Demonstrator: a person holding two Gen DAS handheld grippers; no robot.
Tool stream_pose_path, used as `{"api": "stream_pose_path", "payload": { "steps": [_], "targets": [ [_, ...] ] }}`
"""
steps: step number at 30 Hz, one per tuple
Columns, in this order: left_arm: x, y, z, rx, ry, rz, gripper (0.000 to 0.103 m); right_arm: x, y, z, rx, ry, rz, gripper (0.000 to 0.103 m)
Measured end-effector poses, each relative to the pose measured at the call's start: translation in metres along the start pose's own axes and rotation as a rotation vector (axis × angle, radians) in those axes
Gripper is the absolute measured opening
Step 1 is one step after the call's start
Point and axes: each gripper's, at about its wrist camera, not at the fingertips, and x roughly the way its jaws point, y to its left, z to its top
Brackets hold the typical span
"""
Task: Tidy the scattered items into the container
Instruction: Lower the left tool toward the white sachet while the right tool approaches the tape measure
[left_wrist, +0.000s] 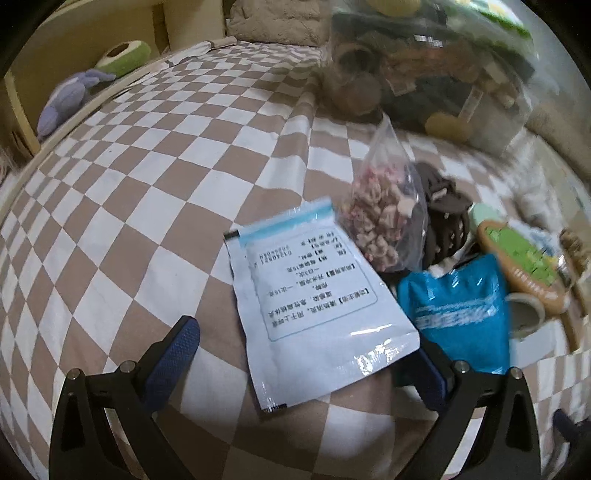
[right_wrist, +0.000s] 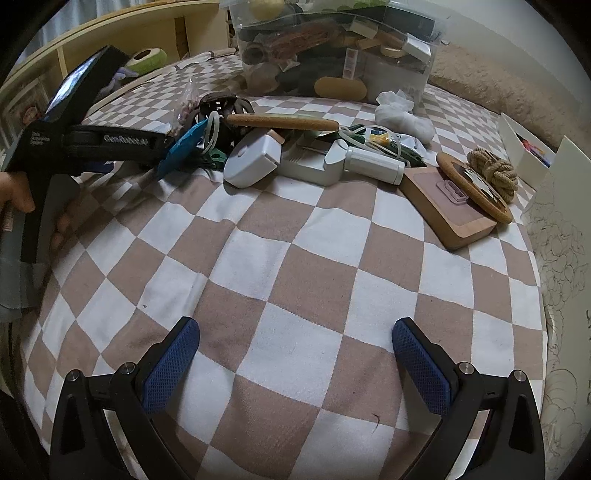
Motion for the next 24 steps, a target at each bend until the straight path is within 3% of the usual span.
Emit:
{"api": "stream_pose_path", "payload": {
  "steps": [3,12,20,22,24],
  "targets": [
    [-0.005,0.007,0.003,-0.041,0.000,-0.057,0.103,0.000,0.000,0.000,0.000,-0.002,-0.001,0.103],
    [-0.008,0.007,0.008,-0.216,0.044,-0.326,0.103,0.000,0.001,-0.001,-0.006,-0.002,-0.008,0.103],
    [0.000,0.013,0.015,-0.352,0.053,-0.273,0.102,0.000,0.001,-0.002,-0.008,-0.007,-0.018,0.103],
    [-0.001,0.011,0.014,-0.337,0.047,-0.249,0.097,-0.001,0.001,-0.002,-0.010,-0.014,-0.023,0.103],
    [-0.003,0.011,0.012,-0.293,0.039,-0.209,0.082,-0.002,0.003,-0.002,-0.016,-0.021,-0.032,0.103]
  ]
}}
